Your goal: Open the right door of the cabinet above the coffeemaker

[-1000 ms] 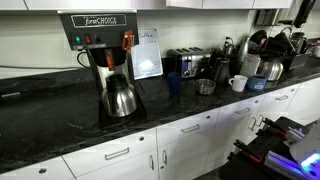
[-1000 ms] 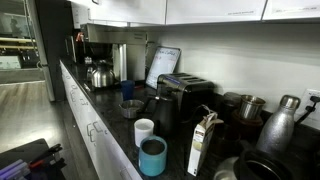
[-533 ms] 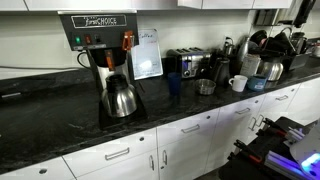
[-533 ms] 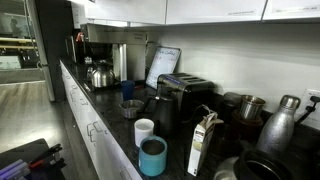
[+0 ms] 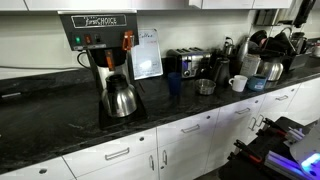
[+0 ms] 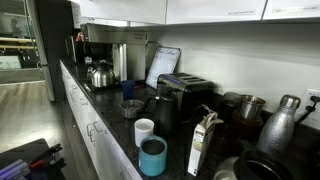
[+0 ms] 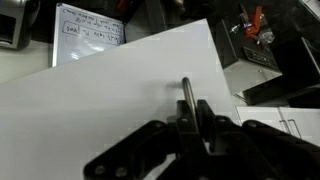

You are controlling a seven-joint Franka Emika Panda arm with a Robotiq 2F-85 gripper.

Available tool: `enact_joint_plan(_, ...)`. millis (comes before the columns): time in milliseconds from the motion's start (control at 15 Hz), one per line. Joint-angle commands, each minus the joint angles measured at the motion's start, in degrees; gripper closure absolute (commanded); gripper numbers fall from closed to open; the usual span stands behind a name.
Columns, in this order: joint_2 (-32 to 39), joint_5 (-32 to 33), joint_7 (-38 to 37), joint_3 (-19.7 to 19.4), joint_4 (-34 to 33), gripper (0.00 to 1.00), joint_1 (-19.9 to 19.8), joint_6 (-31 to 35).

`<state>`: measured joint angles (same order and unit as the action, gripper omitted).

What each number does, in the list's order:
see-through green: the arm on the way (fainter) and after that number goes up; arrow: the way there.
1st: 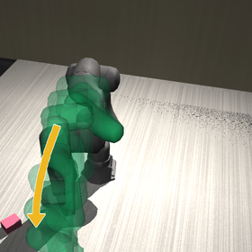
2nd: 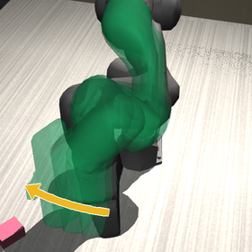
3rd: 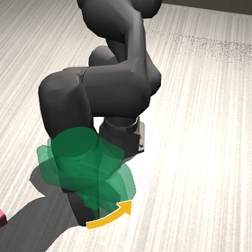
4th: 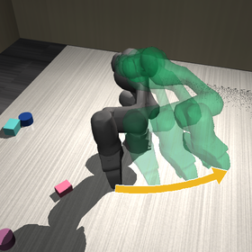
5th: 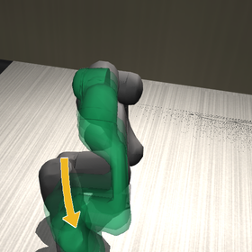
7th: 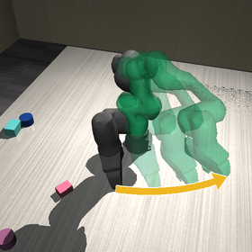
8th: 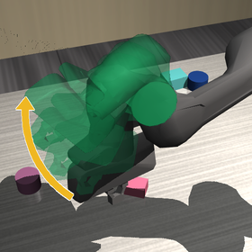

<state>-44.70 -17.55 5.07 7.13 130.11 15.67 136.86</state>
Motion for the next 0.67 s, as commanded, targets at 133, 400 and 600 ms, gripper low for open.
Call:
enact_joint_plan(133, -1.19, 6.39, -4.76, -0.38, -0.69, 0.96, -6.45, -1.94)
enact_joint_plan(400, -2.83, 7.39, -7.32, 0.04, -0.83, 0.73, -7.63, -4.81)
enact_joint_plan(600, -3.72, 8.03, -10.42, 0.80, -1.03, 0.47, -9.15, -6.62)
